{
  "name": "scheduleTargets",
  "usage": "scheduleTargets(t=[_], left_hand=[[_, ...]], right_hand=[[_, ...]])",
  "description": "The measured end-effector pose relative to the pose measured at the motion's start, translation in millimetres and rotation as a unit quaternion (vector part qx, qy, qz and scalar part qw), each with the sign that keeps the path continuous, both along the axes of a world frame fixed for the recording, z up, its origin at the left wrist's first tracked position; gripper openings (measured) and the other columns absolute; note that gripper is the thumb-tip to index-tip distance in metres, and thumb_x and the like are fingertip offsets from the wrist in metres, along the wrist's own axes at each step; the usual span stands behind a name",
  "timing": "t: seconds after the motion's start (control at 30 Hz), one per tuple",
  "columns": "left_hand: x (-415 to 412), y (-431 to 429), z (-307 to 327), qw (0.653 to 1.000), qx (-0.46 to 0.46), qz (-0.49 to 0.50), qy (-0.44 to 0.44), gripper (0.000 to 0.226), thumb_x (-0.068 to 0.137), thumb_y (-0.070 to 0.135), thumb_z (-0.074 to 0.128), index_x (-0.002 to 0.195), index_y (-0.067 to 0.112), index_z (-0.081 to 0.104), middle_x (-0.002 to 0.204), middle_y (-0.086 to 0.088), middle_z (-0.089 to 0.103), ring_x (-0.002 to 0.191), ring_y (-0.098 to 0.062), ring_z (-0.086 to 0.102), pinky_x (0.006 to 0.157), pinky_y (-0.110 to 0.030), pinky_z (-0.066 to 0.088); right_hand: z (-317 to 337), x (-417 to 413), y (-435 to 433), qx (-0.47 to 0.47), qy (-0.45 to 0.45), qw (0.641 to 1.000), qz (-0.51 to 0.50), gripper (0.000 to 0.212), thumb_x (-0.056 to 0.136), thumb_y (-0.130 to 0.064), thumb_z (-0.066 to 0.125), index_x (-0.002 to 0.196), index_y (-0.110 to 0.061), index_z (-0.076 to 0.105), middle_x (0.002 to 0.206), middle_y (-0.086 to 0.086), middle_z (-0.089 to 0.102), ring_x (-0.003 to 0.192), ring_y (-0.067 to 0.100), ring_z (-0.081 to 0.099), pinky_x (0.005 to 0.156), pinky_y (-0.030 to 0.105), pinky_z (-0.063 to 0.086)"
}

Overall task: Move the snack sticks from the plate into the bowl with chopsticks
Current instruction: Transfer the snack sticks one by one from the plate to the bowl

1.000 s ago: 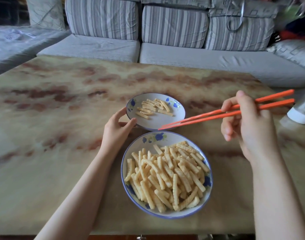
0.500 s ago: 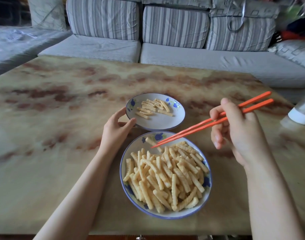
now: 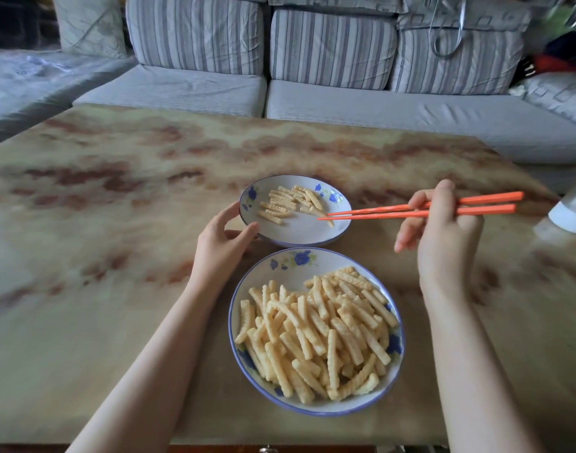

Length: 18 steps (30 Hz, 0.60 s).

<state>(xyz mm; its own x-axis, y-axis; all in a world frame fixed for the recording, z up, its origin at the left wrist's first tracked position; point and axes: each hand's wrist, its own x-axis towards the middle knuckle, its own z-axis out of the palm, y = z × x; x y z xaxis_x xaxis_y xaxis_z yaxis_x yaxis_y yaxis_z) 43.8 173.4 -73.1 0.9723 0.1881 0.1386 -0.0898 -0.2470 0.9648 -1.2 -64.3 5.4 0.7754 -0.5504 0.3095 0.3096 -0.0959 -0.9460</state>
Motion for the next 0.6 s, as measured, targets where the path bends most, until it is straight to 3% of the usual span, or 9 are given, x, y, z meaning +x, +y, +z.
scheduleTargets(t=[0.2,0.33,0.5,0.6], left_hand=[[-1.9,-0.7,2.3,1.0,0.001,-0.004,-0.007,0.044,0.09,0.023,0.067,0.133,0.03,0.059,0.108,0.006,0.073,0.077,-0.008,0.073,0.072,-0.023,0.059],[-1.1,0.1,1.4,1.0,0.003,-0.002,-0.008,0.045,0.09,0.023,0.067,0.134,0.028,0.058,0.11,0.006,0.073,0.077,-0.008,0.073,0.069,-0.019,0.058],[-1.1,-0.2,1.0,1.0,0.005,-0.001,-0.01,0.043,0.09,0.024,0.067,0.132,0.029,0.059,0.113,0.009,0.071,0.076,-0.006,0.072,0.074,-0.021,0.057],[-0.7,0.1,1.0,1.0,0.004,-0.001,-0.005,0.043,0.09,0.024,0.067,0.132,0.03,0.059,0.11,0.005,0.073,0.076,-0.006,0.072,0.07,-0.014,0.054]], right_hand=[[-12.3,10.2,6.4,-0.036,0.008,0.999,0.024,0.045,0.104,-0.028,0.035,0.066,-0.013,0.055,0.035,-0.001,0.045,0.032,0.019,0.044,0.039,0.022,0.035],[-5.6,5.6,-2.3,-0.015,0.004,0.999,0.037,0.044,0.103,-0.026,0.035,0.066,-0.012,0.054,0.036,0.001,0.043,0.03,0.018,0.043,0.036,0.016,0.029],[9.4,-7.8,-22.1,-0.007,0.016,0.996,0.091,0.042,0.102,-0.026,0.035,0.067,-0.012,0.054,0.033,0.004,0.041,0.027,0.019,0.037,0.039,0.027,0.021],[19.5,-19.0,-33.7,-0.032,0.037,0.992,0.121,0.043,0.102,-0.026,0.035,0.066,-0.01,0.054,0.032,0.003,0.037,0.026,0.019,0.031,0.038,0.025,0.019]])
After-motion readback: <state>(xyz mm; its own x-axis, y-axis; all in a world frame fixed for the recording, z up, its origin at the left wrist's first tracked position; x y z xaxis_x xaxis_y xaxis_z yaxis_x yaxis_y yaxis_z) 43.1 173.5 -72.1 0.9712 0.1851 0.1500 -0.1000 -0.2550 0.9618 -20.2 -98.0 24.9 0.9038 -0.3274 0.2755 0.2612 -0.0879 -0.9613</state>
